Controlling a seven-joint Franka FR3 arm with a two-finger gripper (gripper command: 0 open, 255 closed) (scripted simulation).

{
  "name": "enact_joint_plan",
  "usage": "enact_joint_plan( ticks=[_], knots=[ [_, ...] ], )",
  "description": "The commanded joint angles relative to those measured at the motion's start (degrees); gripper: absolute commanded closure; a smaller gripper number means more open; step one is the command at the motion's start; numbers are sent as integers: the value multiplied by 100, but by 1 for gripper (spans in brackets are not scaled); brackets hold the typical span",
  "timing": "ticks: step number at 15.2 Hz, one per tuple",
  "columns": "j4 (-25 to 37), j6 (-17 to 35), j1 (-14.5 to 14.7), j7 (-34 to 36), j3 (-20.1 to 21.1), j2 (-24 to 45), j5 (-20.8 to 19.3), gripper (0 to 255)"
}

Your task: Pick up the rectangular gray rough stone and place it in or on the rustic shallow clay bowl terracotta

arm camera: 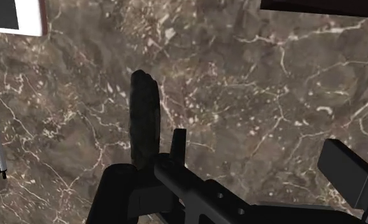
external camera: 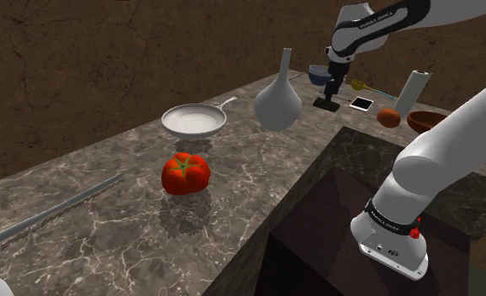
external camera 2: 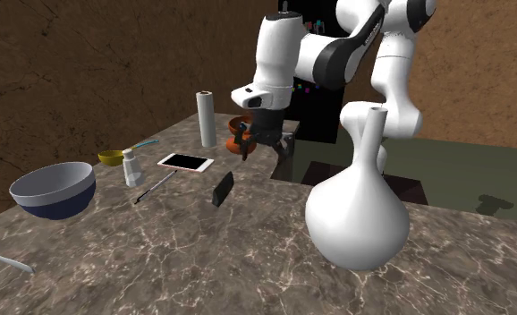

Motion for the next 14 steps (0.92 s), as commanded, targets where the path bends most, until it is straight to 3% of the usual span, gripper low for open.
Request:
enact_joint_plan(
  ticks=[1, 7, 14],
  knots=[
    [250, 312, 13, -360, -238, 501, 127, 0],
    [1061, 848, -56, -1450, -676, 1786, 815, 0],
    [873, 1378, -122, -1601, -700, 2162, 1022, 0]
  ],
)
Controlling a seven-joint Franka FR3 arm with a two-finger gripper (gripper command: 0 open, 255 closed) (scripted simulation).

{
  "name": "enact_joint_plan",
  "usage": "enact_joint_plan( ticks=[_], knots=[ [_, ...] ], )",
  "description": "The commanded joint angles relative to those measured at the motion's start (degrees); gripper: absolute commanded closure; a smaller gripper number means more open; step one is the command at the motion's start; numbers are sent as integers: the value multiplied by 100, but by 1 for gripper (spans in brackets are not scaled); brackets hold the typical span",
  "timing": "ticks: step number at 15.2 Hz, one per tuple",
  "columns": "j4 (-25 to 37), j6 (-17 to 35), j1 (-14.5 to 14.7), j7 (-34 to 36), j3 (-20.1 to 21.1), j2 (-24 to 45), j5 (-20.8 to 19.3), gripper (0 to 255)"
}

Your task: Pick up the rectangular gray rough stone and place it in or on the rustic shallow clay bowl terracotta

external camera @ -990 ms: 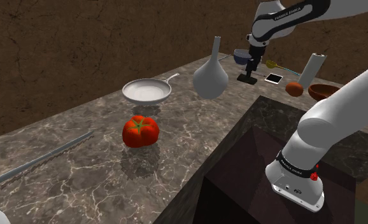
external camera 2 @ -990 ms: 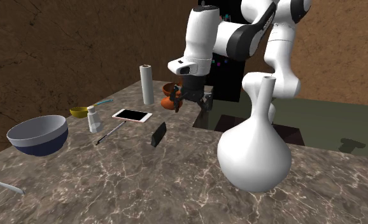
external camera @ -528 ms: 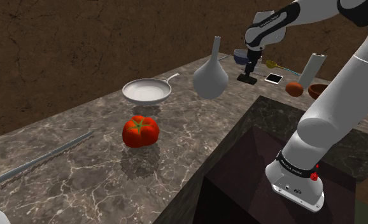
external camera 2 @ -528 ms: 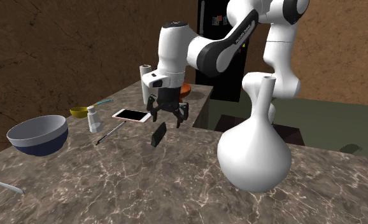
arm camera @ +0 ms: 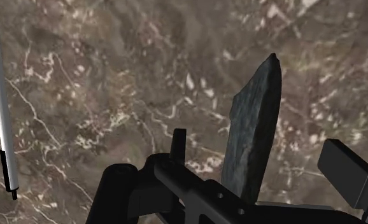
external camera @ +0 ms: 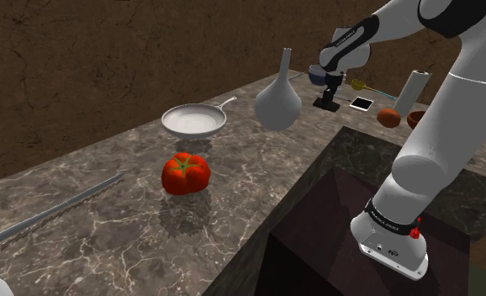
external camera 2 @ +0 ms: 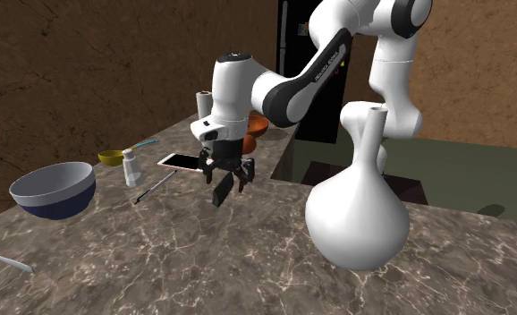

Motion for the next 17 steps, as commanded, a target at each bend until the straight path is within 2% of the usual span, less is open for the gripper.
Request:
enact_joint_plan(
  ticks=[1, 8, 9, 17],
  knots=[
    [-46, 125, -14, -34, -4, 83, 47, 0],
    [-46, 125, -15, -34, -3, 83, 47, 0],
    [-46, 125, -15, -34, -3, 83, 47, 255],
    [-46, 124, -14, -33, -3, 83, 47, 255]
  ],
)
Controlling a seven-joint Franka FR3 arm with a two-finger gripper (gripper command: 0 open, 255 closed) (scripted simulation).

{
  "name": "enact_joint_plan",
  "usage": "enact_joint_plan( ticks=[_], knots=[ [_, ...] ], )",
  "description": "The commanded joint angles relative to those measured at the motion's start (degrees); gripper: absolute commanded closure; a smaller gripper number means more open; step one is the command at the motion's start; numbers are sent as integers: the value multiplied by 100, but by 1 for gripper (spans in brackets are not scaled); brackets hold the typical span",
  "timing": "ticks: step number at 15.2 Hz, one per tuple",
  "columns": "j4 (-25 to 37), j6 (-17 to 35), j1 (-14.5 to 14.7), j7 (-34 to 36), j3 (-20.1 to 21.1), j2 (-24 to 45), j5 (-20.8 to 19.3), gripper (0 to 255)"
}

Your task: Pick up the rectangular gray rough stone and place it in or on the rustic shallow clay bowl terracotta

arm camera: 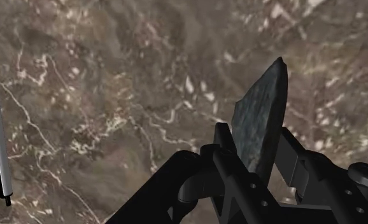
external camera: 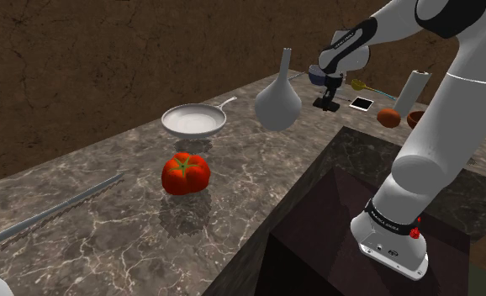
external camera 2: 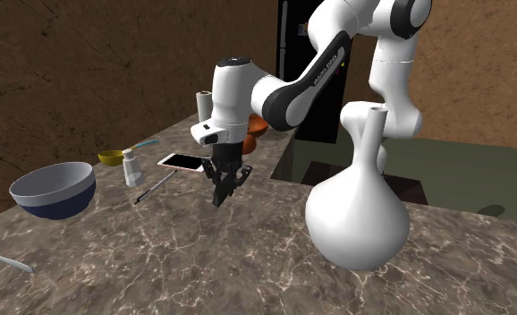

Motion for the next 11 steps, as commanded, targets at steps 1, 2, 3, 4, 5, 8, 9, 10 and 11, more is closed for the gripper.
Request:
enact_joint_plan(
  ticks=[1, 2, 3, 4, 5, 8, 9, 10, 11],
  knots=[
    [0, 1, 0, 0, 0, 0, 0, 255],
    [31, -75, 5, 13, -2, -50, -28, 255],
    [65, -151, 11, 25, -2, -98, -53, 255],
    [99, -228, 16, 36, -3, -146, -78, 255],
    [135, -305, 21, 47, -2, -192, -102, 255],
    [248, -535, 33, 74, 3, -322, -165, 255],
    [289, -611, 36, 81, 6, -363, -184, 255],
    [330, -688, 40, 88, 9, -402, -201, 255],
    [373, -765, 43, 94, 12, -440, -218, 255]
  ],
)
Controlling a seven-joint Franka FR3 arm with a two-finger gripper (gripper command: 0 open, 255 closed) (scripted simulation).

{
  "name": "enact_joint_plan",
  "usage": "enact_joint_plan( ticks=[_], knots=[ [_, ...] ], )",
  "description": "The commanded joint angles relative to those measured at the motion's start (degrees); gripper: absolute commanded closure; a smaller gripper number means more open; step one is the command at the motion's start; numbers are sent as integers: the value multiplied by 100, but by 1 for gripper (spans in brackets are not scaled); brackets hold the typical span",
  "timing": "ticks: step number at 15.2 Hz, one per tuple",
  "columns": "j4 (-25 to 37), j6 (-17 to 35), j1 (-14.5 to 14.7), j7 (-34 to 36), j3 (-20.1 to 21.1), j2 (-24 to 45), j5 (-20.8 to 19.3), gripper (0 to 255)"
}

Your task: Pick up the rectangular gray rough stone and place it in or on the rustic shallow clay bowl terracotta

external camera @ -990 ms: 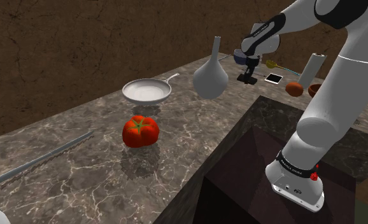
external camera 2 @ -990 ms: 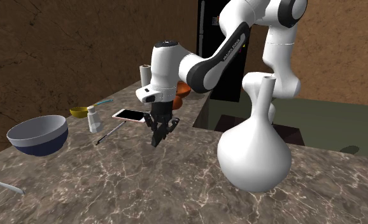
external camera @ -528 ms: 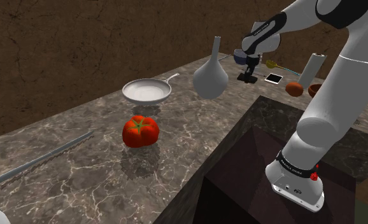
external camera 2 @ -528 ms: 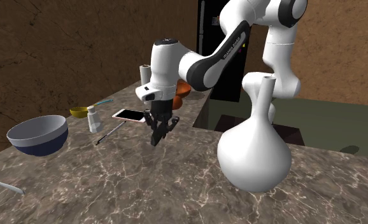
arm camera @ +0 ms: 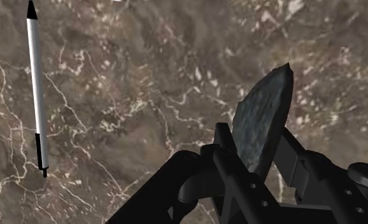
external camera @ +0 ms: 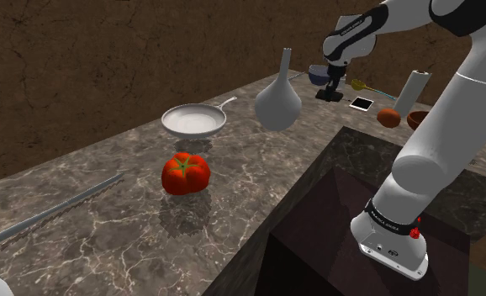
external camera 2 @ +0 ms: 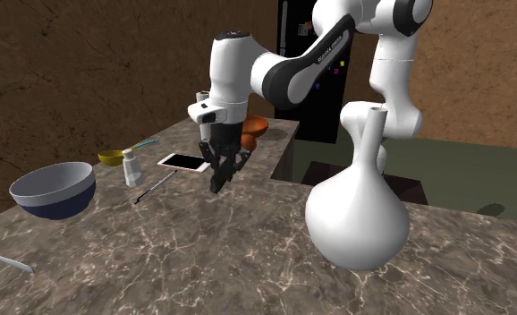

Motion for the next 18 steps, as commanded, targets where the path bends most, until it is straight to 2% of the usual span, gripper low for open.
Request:
enact_joint_plan(
  ticks=[1, 18],
  knots=[
    [79, -144, 8, 16, 8, -71, -32, 255],
    [1009, -1443, 56, 8, 89, -482, -158, 255]
  ],
)
